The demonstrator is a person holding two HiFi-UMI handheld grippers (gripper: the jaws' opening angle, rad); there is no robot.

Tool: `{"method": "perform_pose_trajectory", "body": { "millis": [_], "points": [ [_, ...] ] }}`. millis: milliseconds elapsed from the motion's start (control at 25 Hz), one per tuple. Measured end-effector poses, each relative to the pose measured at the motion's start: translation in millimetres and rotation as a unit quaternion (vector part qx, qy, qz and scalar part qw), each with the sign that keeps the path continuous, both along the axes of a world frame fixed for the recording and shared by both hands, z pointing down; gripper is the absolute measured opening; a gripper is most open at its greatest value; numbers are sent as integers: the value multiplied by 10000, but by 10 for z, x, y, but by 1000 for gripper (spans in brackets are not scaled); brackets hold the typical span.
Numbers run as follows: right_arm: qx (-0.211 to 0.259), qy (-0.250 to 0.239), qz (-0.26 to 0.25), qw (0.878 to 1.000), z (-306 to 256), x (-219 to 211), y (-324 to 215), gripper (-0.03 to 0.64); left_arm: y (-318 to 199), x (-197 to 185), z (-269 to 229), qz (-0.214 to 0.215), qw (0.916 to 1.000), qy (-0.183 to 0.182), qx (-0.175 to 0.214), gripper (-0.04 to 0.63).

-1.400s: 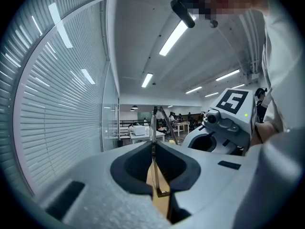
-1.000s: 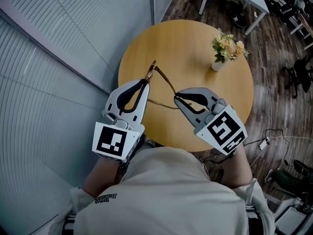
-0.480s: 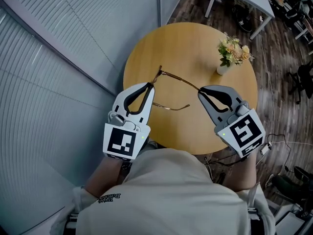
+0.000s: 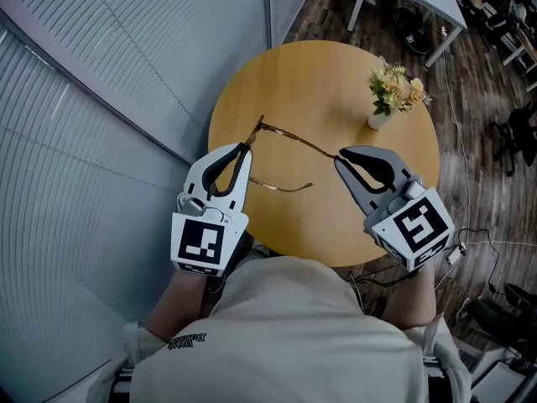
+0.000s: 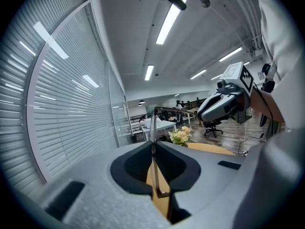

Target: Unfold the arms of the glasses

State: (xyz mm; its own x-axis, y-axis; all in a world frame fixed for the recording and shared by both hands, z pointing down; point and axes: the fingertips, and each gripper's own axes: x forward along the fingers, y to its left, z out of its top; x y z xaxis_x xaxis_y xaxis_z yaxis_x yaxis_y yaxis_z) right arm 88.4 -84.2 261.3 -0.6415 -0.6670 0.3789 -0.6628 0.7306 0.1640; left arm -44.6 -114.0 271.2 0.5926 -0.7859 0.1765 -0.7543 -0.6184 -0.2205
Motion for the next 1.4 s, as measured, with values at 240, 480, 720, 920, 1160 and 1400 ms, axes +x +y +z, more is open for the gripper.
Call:
{"method": "perform_pose_trajectory", "body": {
  "millis": [240,480,720,920,1160,1400],
  "points": [
    [289,-665,270,9970,-293,36,-86,40,-107,-211,-90,-269,9996,76,95,38],
    [795,-1464,676,9837,-792,138,-148,40,-228,-385,-273,-558,9976,325,249,38],
    [1381,-1925,887,9675,-1247,269,-92,40,-285,-530,-656,-679,9930,673,688,39],
    [1630,-2116,1104,9573,-1418,421,1,39,-226,-727,-875,-857,9885,930,823,39],
    [1983,-1757,1416,9538,-1514,553,155,38,-77,-795,-1069,-925,9857,988,1006,39],
    [2051,-1574,1492,9544,-1479,587,299,39,12,-831,-969,-963,9877,916,828,39]
  ]
}}
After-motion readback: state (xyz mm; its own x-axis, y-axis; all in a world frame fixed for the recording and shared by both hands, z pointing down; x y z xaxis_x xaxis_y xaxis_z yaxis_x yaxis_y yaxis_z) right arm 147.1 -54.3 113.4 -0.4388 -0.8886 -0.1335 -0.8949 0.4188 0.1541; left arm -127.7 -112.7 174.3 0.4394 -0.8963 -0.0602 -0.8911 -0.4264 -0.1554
